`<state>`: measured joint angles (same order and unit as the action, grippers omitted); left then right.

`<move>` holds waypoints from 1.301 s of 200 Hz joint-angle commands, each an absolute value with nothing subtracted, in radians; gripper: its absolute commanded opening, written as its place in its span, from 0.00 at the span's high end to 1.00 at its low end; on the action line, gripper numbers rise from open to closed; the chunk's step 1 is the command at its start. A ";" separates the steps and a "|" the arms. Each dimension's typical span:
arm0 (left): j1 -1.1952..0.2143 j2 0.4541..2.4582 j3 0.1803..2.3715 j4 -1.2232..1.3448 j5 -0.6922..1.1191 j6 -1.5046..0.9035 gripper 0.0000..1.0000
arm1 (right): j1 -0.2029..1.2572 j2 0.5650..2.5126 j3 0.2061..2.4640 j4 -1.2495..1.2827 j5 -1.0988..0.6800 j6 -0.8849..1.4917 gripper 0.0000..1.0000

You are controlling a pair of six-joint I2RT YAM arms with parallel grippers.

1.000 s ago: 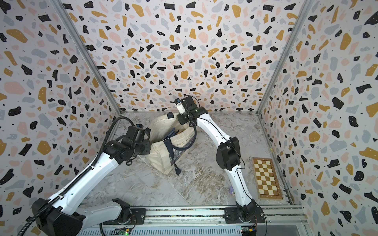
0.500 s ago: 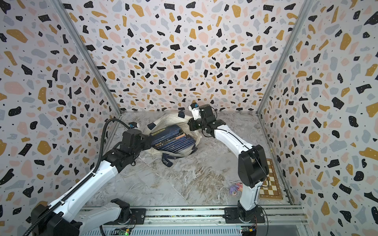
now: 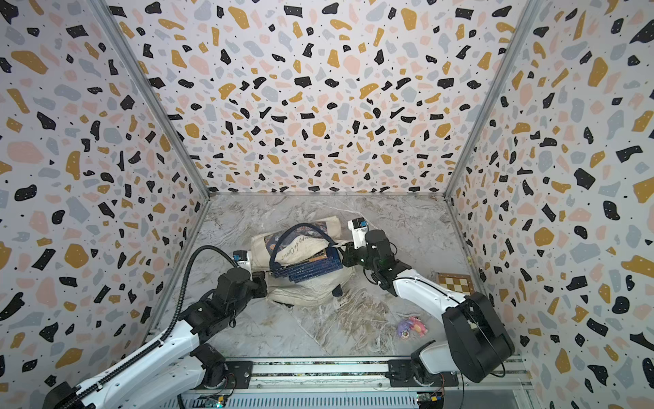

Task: Take out the books from the canvas bag
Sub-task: Adjust the canvas bag at the center of the board.

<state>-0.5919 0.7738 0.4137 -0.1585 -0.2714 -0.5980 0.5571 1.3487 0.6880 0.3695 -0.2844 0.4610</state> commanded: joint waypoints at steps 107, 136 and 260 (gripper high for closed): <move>-0.649 0.649 0.274 -0.143 -0.141 -0.564 1.00 | 0.626 1.143 0.200 0.678 -0.100 0.719 1.00; -0.649 0.638 0.272 -0.147 -0.135 -0.565 1.00 | 0.665 1.122 0.133 0.732 -0.051 0.757 1.00; -0.649 0.756 0.366 -0.141 -0.248 -0.644 1.00 | 0.701 1.501 0.341 0.900 -0.032 0.736 1.00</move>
<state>-0.6518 0.7158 0.3252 -0.1200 -0.1795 -0.6159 0.7132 1.4036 0.2417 0.8738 -0.0532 0.7612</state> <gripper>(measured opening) 0.047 0.063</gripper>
